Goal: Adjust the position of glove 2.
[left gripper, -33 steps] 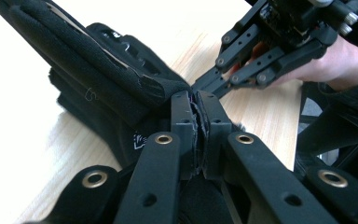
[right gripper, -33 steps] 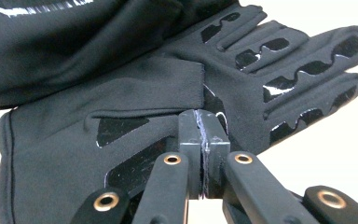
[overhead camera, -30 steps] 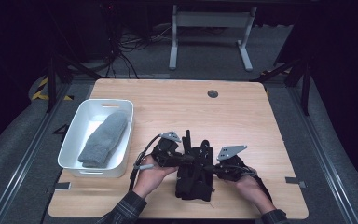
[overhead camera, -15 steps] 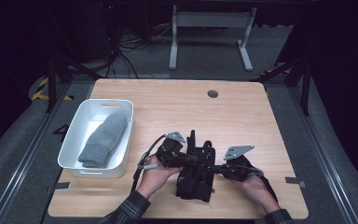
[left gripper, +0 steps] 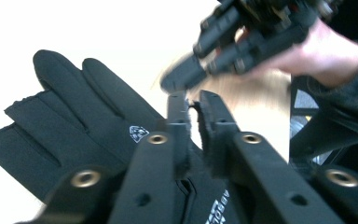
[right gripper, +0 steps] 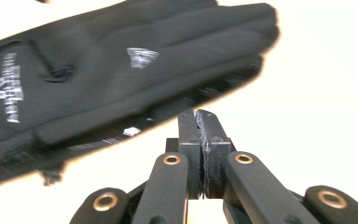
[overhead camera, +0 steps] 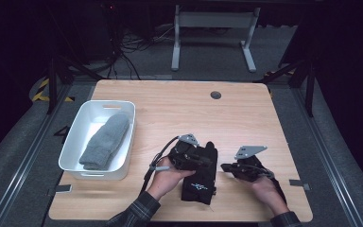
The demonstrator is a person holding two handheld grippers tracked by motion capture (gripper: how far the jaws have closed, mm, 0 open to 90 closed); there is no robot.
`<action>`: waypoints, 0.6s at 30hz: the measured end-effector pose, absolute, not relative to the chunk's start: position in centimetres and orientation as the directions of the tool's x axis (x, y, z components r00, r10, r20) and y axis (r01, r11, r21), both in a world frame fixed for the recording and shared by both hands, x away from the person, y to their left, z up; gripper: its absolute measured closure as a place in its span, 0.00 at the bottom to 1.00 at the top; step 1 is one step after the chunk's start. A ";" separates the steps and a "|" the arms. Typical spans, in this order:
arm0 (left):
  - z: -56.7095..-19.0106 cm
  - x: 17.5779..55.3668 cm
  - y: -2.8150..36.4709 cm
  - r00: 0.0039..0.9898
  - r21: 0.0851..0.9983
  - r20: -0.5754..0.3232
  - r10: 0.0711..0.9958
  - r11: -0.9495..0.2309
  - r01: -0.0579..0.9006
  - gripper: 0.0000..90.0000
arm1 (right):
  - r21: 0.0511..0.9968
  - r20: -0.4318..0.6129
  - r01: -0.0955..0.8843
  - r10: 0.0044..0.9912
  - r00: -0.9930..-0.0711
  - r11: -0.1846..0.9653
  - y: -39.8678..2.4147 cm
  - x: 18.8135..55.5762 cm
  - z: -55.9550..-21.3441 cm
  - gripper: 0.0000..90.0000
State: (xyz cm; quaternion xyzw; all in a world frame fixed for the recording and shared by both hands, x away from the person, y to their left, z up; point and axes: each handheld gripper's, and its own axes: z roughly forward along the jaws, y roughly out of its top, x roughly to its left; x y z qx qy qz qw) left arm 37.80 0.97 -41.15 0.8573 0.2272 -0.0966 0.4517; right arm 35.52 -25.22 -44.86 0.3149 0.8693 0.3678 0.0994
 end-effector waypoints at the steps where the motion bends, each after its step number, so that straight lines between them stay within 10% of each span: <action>1: -41.1 37.8 1.0 0.878 0.731 -0.371 0.302 -0.489 0.477 0.99 | 0.702 0.059 0.474 0.621 -0.782 0.531 -25.2 35.5 -44.9 0.98; 10: -43.0 35.7 -1.0 0.898 0.694 -0.349 0.268 -0.570 0.440 1.00 | 0.710 0.020 0.548 0.765 -0.644 0.443 -29.6 37.2 -45.6 0.40; 18: -44.9 35.3 -2.7 0.911 0.627 -0.313 0.270 -0.662 0.411 1.00 | 0.717 -0.024 0.559 0.817 -0.576 0.415 -30.4 38.1 -46.3 0.27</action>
